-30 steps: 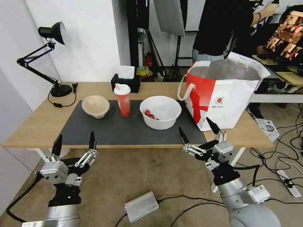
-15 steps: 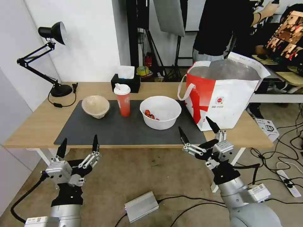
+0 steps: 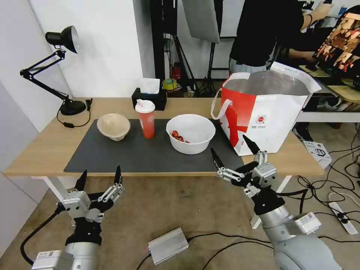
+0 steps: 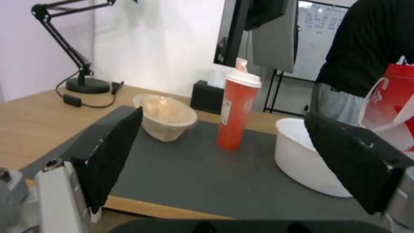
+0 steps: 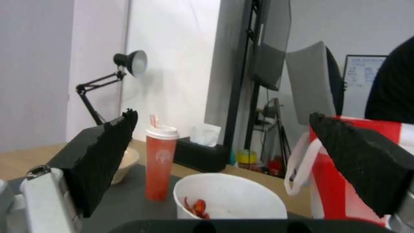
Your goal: Pick up the trash from the table and place it into the takeout bag.
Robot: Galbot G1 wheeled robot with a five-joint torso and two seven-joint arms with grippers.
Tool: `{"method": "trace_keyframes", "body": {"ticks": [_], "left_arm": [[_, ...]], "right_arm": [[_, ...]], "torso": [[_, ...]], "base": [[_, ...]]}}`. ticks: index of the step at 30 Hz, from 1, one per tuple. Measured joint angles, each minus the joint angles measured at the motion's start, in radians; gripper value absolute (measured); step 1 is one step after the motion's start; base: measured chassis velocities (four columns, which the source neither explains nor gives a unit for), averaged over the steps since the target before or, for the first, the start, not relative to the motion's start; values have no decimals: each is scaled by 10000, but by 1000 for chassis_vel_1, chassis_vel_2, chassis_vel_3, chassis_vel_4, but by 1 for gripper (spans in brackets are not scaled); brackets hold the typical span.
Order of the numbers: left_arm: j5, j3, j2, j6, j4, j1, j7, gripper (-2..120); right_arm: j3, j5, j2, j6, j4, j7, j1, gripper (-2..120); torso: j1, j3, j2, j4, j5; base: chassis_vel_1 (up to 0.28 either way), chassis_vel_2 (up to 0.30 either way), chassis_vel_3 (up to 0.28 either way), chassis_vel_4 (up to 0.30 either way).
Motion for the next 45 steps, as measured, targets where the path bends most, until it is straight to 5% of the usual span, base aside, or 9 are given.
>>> {"method": "trace_keyframes", "body": {"ticks": [15,23,45], "left_arm": [[-128,-44,2,235,0,-25,64,100],[-130,-45,-42,239,0,-36,65,100],[-114,-53,-16,209,1,0,62,100]], "right_arm": [[-519,2024,-2178,-355,-549,-179,2371,100],[-1917,3704,-3458,-1292,-1238,-374,5231,100],[-5008,5800,-4096,-3677,-2470,-1120,9445,100]], "torso": [[0,0,0,0,0],[1,1,0,1,0],[1,0,0,3,-1]], "base": [[0,0,0,0],[0,0,0,0],[0,0,0,0]]}}
